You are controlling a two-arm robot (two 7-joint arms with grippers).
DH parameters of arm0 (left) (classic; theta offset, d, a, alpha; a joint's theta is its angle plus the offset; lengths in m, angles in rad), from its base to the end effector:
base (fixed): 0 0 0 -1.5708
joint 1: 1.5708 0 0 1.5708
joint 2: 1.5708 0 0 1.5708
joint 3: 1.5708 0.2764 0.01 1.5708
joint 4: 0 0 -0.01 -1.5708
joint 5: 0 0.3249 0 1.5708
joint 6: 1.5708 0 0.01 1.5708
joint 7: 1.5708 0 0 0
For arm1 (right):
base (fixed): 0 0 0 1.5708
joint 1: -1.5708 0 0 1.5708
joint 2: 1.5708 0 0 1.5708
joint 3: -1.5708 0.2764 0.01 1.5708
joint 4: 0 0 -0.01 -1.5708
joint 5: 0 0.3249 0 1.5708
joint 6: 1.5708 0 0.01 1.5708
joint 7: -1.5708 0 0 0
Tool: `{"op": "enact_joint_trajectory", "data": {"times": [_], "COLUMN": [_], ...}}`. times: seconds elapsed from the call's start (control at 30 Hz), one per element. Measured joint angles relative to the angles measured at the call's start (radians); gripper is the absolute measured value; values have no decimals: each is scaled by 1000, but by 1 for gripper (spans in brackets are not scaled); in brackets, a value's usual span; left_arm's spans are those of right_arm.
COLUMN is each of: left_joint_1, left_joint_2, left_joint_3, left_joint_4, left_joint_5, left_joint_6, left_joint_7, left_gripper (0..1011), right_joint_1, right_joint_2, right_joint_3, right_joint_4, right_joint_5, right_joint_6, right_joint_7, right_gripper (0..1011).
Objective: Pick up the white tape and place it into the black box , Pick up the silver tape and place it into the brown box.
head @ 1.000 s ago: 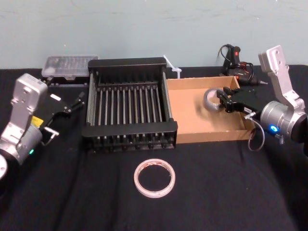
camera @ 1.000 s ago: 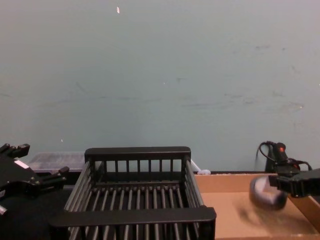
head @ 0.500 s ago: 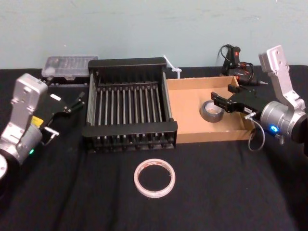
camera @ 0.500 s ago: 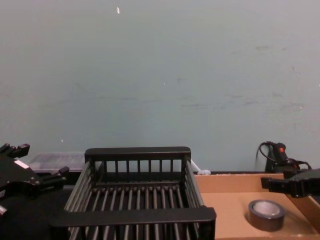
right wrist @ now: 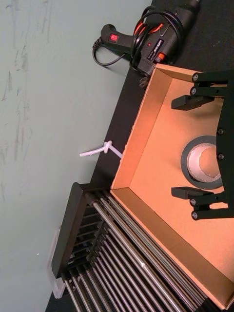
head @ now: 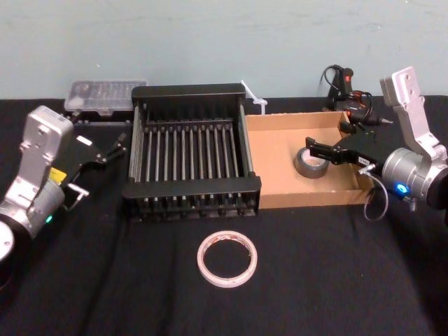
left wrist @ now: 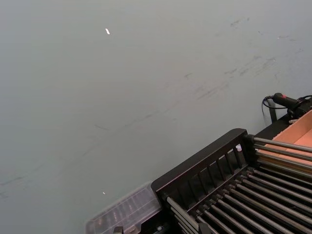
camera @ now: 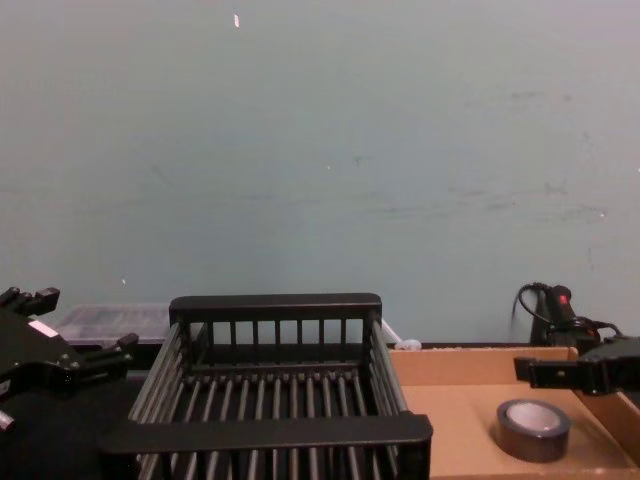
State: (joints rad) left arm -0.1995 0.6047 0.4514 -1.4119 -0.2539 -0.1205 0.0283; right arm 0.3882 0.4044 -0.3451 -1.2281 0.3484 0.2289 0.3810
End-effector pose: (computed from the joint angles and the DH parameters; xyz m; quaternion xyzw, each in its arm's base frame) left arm 0.3711 0.0707 -0.2944 0.1416 -0.1324 0.5799 0.7913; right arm 0.4350 -0.0570 -0.2662 -0.1474 0.0700 -0.4901 0.8562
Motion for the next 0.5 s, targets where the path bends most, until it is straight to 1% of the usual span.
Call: {"op": "enact_joint_trajectory", "data": {"times": [0.3,0.5], "left_joint_1": [0,0], "left_joint_2": [0,0], "left_joint_3": [0,0], "left_joint_4": [0,0], "left_joint_5": [0,0], "left_joint_6": [0,0], "left_joint_7": [0,0], "left_gripper": [1001,1001], "right_joint_1": [-7,-34], "right_joint_2": [2,14], "right_joint_3": [6,16], "right_joint_4": [-8,-48], "right_joint_5": [1,9], "right_joint_6": [0,1], "right_joint_7": [3,15], "right_gripper": [1002,1002]}}
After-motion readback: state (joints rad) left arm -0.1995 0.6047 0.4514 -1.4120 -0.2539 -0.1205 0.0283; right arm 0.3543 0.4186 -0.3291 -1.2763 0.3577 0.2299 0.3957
